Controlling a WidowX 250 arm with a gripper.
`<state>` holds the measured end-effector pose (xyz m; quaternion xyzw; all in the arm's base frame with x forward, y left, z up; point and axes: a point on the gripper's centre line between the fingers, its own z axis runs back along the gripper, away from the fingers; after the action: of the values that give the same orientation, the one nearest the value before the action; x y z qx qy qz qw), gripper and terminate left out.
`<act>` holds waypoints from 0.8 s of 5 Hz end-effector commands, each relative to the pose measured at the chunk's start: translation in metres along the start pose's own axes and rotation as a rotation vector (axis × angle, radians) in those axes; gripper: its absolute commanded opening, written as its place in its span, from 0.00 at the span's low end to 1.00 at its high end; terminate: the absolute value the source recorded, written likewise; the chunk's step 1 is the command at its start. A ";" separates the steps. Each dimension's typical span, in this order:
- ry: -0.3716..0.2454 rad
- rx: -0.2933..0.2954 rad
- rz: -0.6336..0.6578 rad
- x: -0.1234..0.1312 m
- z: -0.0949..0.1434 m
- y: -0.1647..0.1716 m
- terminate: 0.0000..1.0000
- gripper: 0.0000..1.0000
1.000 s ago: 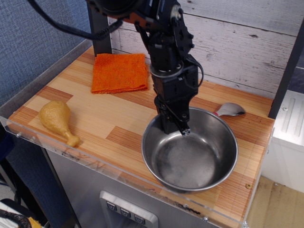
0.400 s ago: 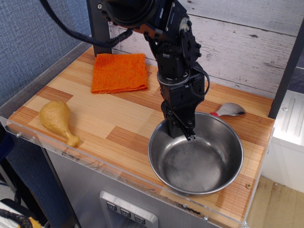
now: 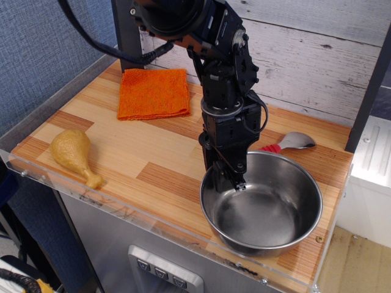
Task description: Hold the steel pan from top left side of the table to right edge of the table.
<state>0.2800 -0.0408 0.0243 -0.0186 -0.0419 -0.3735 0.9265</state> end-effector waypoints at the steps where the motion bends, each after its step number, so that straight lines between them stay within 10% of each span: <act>1: -0.037 0.053 -0.013 -0.002 0.018 0.005 0.00 1.00; 4: -0.218 0.097 0.010 -0.004 0.091 0.038 0.00 1.00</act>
<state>0.3010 -0.0100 0.1038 -0.0298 -0.1400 -0.3568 0.9232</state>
